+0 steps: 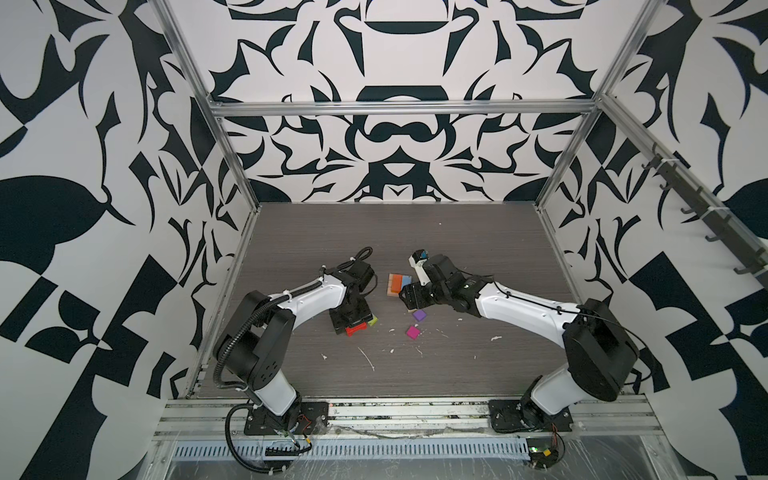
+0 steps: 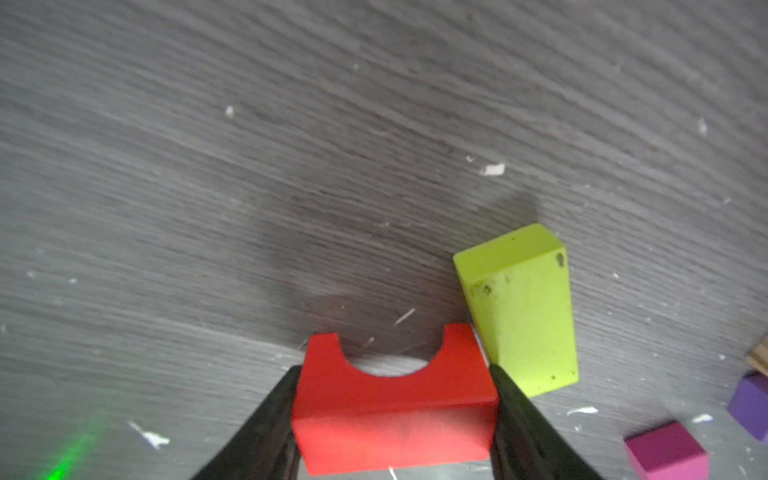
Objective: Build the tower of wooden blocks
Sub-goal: 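Lift the red arch block and carry it over the stack with the left gripper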
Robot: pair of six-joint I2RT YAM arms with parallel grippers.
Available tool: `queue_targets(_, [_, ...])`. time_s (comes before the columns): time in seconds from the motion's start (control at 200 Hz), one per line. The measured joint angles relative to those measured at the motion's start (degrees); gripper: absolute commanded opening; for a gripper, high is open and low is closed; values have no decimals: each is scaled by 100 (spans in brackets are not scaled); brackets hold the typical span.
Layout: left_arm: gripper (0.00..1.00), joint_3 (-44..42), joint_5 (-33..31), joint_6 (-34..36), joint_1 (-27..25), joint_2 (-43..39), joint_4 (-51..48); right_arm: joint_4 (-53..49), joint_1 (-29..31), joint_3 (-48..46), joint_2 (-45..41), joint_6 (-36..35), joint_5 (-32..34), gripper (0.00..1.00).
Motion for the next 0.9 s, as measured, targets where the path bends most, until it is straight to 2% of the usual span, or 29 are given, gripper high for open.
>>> queue_targets(0.245, [56, 181, -205, 529, 0, -94, -136, -7, 0, 0, -140, -2, -13, 79])
queue_targets(0.59, [57, 1027, -380, 1414, 0, -111, -310, -66, -9, -24, -431, -20, -44, 79])
queue_targets(0.9, [58, 2142, -435, 2072, 0, 507, -533, -181, -120, -216, -796, -24, -195, 79])
